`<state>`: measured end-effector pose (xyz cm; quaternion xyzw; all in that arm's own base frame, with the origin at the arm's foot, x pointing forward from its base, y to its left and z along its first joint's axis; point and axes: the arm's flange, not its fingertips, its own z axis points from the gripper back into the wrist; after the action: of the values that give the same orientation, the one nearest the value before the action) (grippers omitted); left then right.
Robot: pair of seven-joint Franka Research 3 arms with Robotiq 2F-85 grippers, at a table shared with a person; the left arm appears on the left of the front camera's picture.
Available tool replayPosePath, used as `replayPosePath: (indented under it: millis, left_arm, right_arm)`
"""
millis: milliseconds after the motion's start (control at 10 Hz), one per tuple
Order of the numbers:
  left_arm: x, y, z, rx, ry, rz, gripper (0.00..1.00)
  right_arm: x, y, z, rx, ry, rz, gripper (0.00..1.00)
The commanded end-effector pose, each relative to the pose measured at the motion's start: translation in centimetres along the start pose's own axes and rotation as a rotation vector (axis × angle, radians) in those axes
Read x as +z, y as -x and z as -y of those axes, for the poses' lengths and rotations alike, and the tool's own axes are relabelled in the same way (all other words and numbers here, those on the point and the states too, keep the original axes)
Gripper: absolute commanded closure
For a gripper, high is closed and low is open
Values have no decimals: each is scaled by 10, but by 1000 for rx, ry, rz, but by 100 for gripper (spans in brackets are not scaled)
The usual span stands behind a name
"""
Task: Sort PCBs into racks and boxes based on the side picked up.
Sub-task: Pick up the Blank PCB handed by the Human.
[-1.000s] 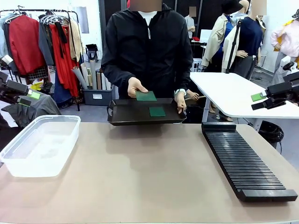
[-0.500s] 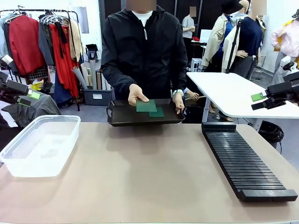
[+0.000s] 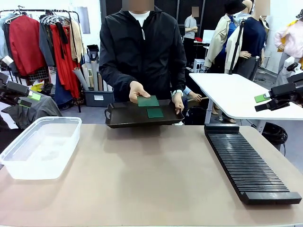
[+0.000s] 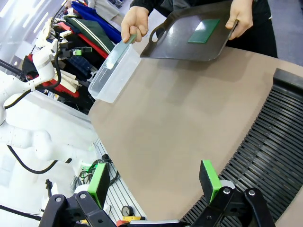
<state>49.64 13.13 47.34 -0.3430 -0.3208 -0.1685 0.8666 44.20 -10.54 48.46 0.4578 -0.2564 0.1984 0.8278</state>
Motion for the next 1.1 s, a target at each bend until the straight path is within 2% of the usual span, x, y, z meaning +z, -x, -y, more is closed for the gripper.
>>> replayPosePath:
  millis: [0,100,300,600,1000]
  left_arm:
    - [-7,-1,5,59,39,18,0]
    - [-9,0,8,80,44,22,0]
    - [-17,5,11,185,201,3,0]
    - [-43,7,15,231,331,-46,0]
    - [-86,2,31,273,454,-58,0]
  right_arm:
    - [-1,-1,-1,3,0,-2,0]
    - [-1,-1,-1,3,0,-2,0]
    - [-1,-1,-1,3,0,-2,0]
    - [-1,-1,-1,3,0,-2,0]
    - [-1,-1,-1,3,0,-2,0]
